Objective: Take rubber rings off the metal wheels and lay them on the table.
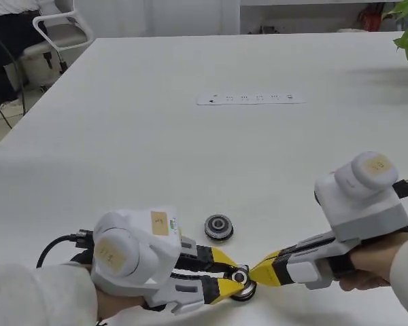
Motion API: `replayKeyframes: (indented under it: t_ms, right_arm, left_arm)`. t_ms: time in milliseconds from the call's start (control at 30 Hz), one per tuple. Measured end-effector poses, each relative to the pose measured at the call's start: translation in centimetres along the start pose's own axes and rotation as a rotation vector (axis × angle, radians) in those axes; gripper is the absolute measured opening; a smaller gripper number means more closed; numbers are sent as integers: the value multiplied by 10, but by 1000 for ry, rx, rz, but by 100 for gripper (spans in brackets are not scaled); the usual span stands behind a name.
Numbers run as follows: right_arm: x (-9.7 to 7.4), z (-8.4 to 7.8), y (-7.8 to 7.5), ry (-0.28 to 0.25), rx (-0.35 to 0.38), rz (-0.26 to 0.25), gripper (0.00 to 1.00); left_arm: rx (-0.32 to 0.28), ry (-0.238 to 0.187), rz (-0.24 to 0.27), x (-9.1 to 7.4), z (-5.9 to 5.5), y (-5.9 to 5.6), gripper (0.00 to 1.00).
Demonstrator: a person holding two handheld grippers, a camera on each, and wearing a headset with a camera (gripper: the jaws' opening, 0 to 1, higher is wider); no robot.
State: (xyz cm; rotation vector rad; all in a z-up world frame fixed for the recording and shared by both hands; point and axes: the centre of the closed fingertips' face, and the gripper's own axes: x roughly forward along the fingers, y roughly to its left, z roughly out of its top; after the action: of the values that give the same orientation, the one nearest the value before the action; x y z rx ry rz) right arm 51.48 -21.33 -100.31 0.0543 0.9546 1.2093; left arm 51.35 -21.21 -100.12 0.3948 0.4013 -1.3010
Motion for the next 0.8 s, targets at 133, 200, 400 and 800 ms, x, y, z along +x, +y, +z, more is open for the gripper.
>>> replayKeyframes:
  t_ms: [133, 200, 400, 800]
  right_arm:
    - [-1, 0, 0, -2, -2, 3, 0]
    - [-1, 1, 1, -4, 0, 6, 0]
    - [0, 3, 5, -11, -1, 21, 0]
    - [-6, 16, 5, -72, 25, 35, 0]
  left_arm:
    - [1, 0, 0, 0, 0, 0, 13]
    - [0, 0, 0, 0, 0, 0, 13]
    - [1, 0, 0, 0, 0, 0, 13]
    - [-5, 1, 0, 0, 0, 0, 13]
